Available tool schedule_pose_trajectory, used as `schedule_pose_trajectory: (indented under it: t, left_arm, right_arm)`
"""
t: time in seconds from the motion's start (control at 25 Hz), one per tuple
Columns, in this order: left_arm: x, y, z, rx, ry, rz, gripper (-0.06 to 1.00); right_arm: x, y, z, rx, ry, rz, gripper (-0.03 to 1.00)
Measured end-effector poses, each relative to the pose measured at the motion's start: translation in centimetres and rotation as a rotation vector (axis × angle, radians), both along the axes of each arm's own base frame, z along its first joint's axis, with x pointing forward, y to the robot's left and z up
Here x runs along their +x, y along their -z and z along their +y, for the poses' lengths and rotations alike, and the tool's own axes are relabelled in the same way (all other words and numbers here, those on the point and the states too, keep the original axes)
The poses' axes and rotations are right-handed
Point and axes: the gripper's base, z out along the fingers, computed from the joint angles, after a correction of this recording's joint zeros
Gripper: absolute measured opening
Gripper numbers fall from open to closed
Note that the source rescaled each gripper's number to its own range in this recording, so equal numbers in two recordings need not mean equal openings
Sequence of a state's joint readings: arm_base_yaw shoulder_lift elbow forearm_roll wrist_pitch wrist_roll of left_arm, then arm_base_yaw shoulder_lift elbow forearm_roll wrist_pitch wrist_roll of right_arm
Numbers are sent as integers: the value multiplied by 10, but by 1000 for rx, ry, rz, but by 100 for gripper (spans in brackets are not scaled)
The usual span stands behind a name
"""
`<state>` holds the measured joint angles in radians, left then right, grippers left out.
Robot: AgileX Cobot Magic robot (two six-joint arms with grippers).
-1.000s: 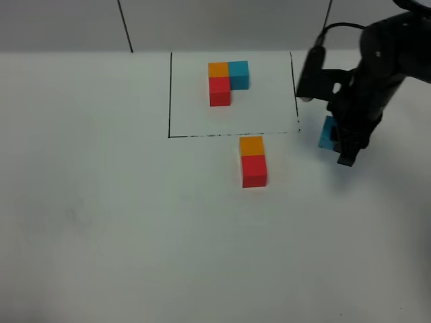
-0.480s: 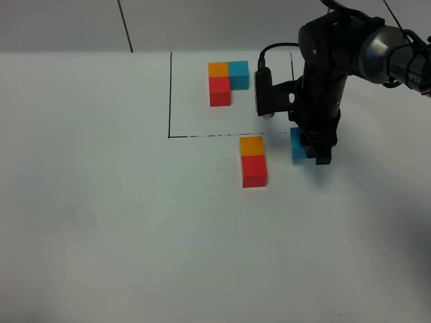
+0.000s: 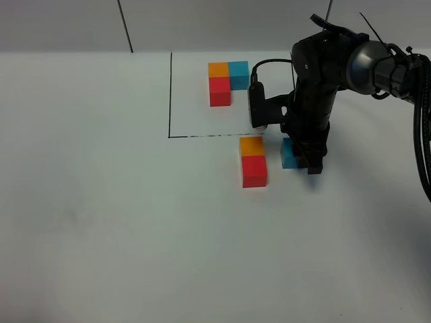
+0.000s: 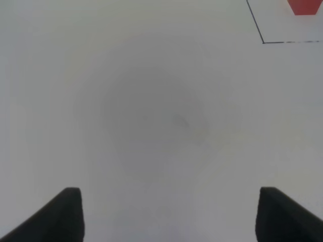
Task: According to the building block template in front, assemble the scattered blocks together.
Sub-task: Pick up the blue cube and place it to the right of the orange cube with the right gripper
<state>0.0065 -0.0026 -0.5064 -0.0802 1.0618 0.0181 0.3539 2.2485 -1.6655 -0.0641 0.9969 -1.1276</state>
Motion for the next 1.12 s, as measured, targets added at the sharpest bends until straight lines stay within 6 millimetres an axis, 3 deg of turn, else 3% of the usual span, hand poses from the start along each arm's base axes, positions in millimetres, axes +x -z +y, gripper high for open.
schedule_pose_trajectory:
  t: [1.12]
  left_arm:
    - [0,0,0,0,0,0,56]
  right_arm:
    - [4,10,9,82,-7,-8,1]
